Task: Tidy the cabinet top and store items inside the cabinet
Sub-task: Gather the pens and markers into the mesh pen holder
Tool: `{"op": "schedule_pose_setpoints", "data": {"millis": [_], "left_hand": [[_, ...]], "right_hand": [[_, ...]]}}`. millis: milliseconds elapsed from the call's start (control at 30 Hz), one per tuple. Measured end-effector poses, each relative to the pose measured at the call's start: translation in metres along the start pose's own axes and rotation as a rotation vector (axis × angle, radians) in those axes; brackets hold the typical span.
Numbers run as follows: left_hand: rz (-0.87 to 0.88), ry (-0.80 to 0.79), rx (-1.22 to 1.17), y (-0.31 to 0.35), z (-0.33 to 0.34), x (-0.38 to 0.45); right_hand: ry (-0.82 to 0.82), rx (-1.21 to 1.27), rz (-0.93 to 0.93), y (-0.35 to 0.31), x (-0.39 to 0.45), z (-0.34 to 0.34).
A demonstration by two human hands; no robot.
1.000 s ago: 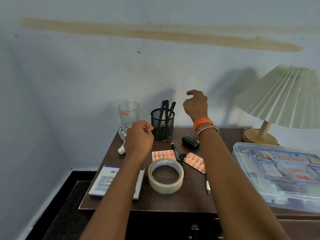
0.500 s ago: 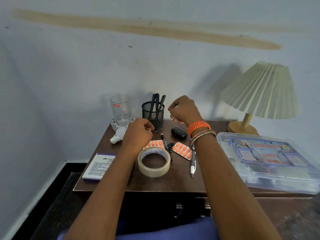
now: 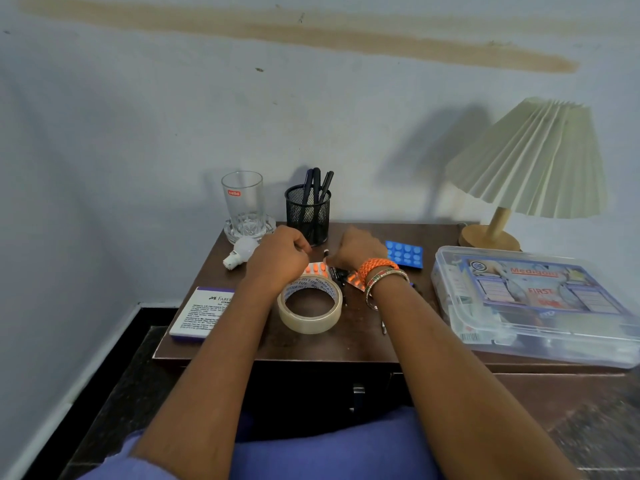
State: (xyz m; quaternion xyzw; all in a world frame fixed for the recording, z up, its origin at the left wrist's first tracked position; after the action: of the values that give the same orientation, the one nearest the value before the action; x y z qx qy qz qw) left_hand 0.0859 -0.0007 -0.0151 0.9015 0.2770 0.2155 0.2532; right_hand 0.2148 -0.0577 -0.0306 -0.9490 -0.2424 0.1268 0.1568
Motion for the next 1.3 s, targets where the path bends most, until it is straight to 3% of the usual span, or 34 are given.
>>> {"op": "schedule_pose_setpoints", "data": {"millis": [100,300,567,700,833,967,1067,1200,1300], "left_hand": [[-0.006,0.002,0.007,-0.002,-0.001,0.001],[0.012,0.007,-0.017,-0.004,-0.003,0.000],[0.208,-0.145,-0.071,0.008,0.002,-0.003],[0.368,-0.088,0.046,0.011,0.005,-0.001],[0.510,0.104,0.152,0.020,0.003,0.001],[0.568,0.266,0.494,0.029,0.007,0.005],[0.542,0.287,0.572,0.029,0.013,0.006],[0.381,0.244,0.391,0.028,0.013,0.005],[0.265,0.185,0.174,0.026,0.011,0.003]], "right_hand": [[-0.089,0.044,0.007,0.000,0.005,0.005],[-0.071,0.181,-0.005,0.002,0.011,0.006],[0.037,0.718,-0.040,-0.004,0.007,-0.021],[-0.227,0.842,0.026,-0.005,-0.001,-0.035],[-0.571,0.964,0.074,0.006,-0.007,-0.046],[-0.733,1.045,0.073,0.017,-0.011,-0.046],[-0.512,1.035,0.108,0.024,-0.009,-0.053],[0.115,0.512,0.146,0.054,0.005,-0.049],[0.127,0.252,0.164,0.064,-0.005,-0.045]]}}
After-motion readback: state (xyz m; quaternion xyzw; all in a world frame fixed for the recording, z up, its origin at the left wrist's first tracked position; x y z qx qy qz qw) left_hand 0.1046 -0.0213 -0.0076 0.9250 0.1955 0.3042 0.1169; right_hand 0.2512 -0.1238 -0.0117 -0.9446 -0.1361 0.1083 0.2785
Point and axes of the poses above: each hand's wrist, its own x-axis towards the middle knuckle, its own z-axis out of the palm, y = z × x, the point moved 1 cm from there along x, towards the middle knuckle, and after that the axes turned 13 degrees about z, right-handed, at the moved point
